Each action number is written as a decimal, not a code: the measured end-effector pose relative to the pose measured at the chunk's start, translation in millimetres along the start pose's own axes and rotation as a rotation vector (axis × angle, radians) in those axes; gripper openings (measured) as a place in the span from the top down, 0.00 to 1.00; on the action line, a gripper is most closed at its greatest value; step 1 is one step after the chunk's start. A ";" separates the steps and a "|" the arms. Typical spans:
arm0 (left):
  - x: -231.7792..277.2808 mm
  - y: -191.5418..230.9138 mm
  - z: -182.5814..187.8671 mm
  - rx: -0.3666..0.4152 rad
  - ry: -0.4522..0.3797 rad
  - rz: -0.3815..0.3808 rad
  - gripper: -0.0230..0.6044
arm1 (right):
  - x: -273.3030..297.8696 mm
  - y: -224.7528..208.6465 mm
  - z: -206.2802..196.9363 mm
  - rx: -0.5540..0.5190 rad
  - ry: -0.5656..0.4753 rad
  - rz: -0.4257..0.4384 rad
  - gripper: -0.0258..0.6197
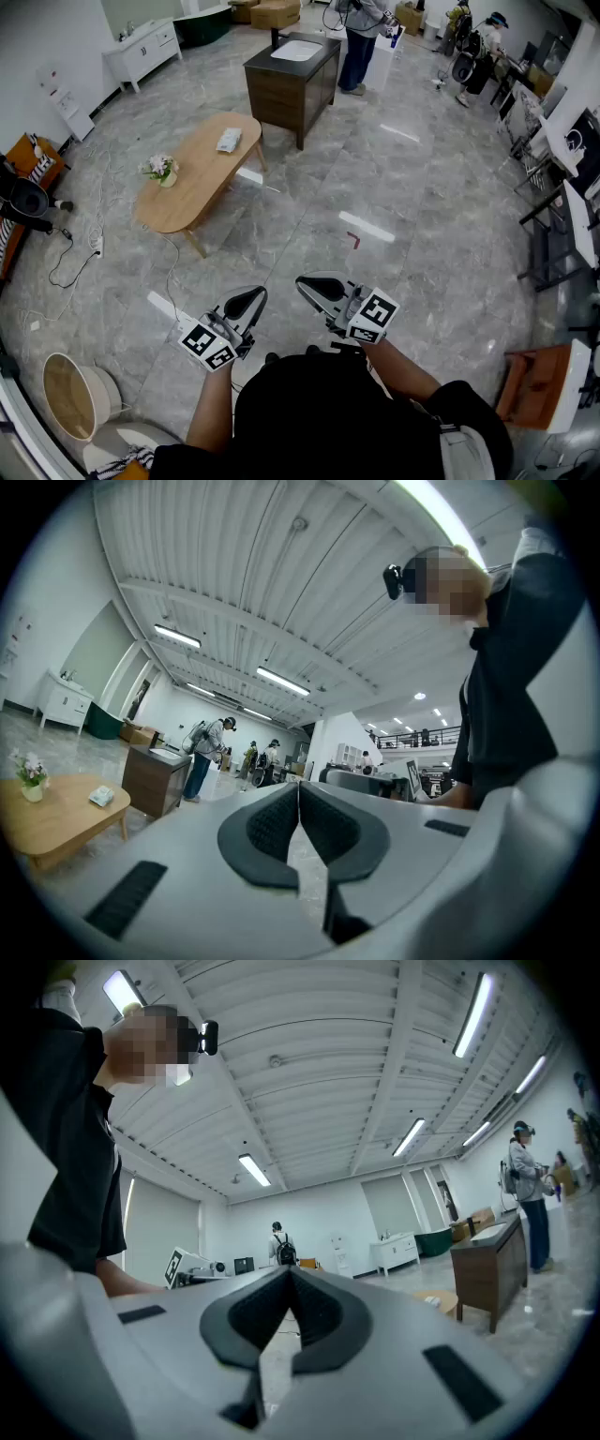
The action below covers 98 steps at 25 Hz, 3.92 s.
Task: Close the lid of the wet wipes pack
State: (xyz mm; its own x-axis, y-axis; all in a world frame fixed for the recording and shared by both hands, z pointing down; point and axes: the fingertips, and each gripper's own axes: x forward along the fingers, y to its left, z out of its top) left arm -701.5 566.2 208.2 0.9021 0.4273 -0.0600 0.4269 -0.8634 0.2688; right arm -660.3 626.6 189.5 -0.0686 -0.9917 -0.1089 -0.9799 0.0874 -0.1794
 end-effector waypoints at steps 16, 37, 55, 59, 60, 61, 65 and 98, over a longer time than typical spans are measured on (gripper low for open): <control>0.4 -4.2 -2.4 -0.010 -0.009 0.005 0.94 | -6.7 2.9 5.0 -0.016 -0.008 0.009 0.94; 52.3 -25.2 -22.2 -0.033 0.011 0.023 0.94 | -59.1 -28.4 0.3 0.041 0.002 0.052 0.94; 63.0 51.9 -32.4 -0.102 0.002 0.034 0.94 | -18.0 -87.2 -23.1 0.072 0.081 0.000 0.94; 73.3 100.7 -23.4 -0.105 -0.023 0.040 0.94 | 14.5 -123.3 -25.0 0.075 0.117 -0.010 0.94; 76.5 115.5 -20.6 -0.105 -0.026 0.042 0.93 | 25.4 -133.7 -23.9 0.075 0.120 -0.012 0.94; 79.7 131.2 -18.3 -0.110 -0.030 0.044 0.94 | 37.2 -144.4 -22.8 0.074 0.123 -0.013 0.94; 94.6 195.5 -10.0 -0.121 -0.043 0.044 0.93 | 86.8 -192.6 -25.1 0.064 0.136 -0.024 0.94; 314.9 528.5 107.0 -0.089 -0.015 0.162 0.94 | 277.3 -583.1 49.2 0.094 0.032 0.011 0.94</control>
State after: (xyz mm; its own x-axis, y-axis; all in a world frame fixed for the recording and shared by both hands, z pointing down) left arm -185.0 215.8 228.6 0.9597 0.2801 -0.0233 0.2695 -0.8933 0.3597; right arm -98.8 305.2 215.9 -0.0870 -0.9930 -0.0801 -0.9573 0.1056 -0.2692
